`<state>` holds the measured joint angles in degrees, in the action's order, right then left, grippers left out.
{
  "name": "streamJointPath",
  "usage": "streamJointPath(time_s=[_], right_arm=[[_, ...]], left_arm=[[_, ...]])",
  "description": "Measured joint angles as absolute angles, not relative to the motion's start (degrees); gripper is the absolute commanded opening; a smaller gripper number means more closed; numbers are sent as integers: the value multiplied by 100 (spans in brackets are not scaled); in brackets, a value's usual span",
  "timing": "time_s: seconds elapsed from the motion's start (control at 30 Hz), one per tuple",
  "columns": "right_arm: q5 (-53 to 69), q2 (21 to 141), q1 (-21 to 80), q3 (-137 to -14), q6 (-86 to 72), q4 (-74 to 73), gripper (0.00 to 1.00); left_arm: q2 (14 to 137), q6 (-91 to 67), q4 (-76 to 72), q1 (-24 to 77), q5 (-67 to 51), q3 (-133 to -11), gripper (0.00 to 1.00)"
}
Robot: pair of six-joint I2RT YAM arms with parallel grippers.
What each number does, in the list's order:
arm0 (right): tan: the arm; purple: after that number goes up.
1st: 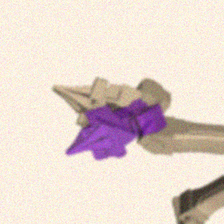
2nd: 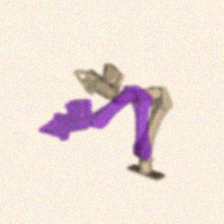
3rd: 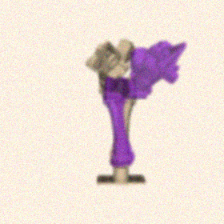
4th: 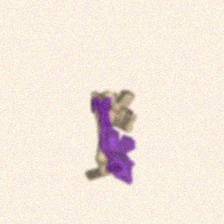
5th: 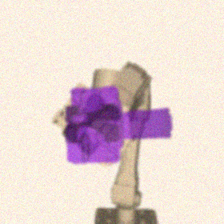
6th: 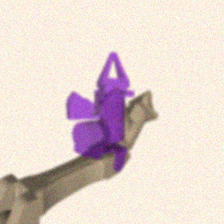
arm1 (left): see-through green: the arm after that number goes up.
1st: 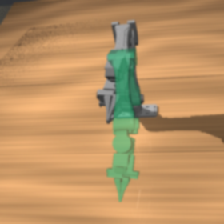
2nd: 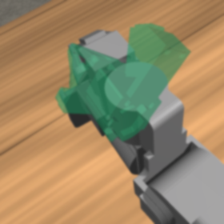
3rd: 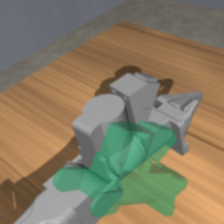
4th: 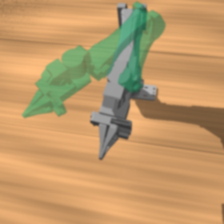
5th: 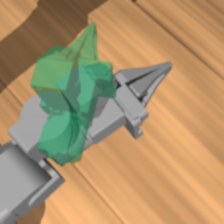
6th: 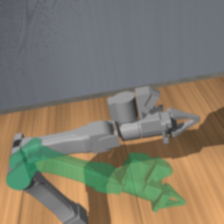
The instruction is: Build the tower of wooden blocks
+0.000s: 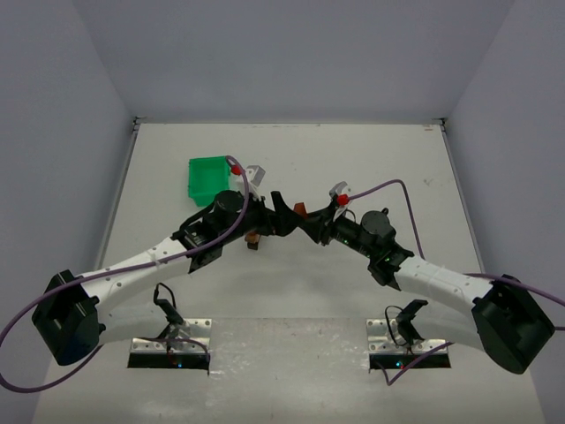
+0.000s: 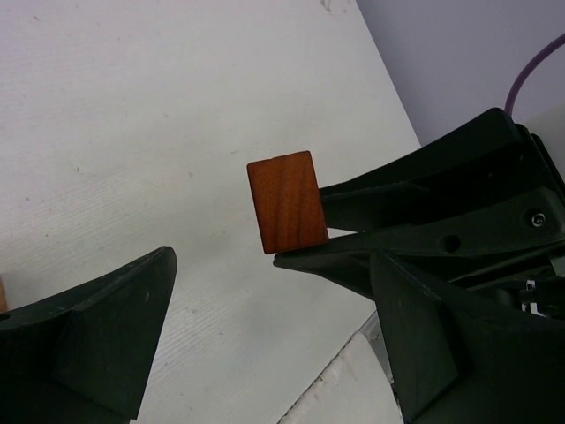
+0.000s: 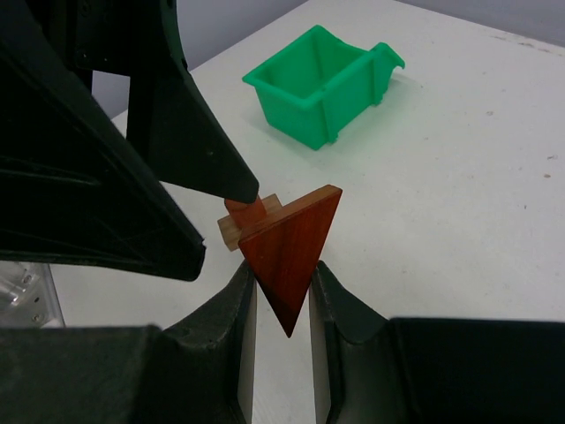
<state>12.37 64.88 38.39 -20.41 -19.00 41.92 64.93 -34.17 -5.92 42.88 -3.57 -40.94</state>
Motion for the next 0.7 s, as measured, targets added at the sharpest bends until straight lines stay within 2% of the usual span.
streamJointPath(time_s=[0.23, 0.27, 0.43, 0.5, 0.7], right_arm=[[1366, 6410, 3839, -2035, -1951, 4198, 1], [1376, 6410, 3839, -2034, -1953, 4198, 1], [1391, 6410, 3841, -2032, -1953, 4195, 2], [1372, 6410, 3841, -2032, -1953, 4195, 2], [1352, 6411, 3850, -2027, -1951, 4191, 3]], left_arm=[[6581, -3515, -694, 4311, -135, -4128, 73], [6612, -3523, -719, 4316, -134, -4137, 68], [6835, -3577, -825, 4318, -239, -4200, 58], [6876, -3592, -851, 4318, -284, -4200, 49], [6907, -3638, -973, 4343, -451, -4211, 33]])
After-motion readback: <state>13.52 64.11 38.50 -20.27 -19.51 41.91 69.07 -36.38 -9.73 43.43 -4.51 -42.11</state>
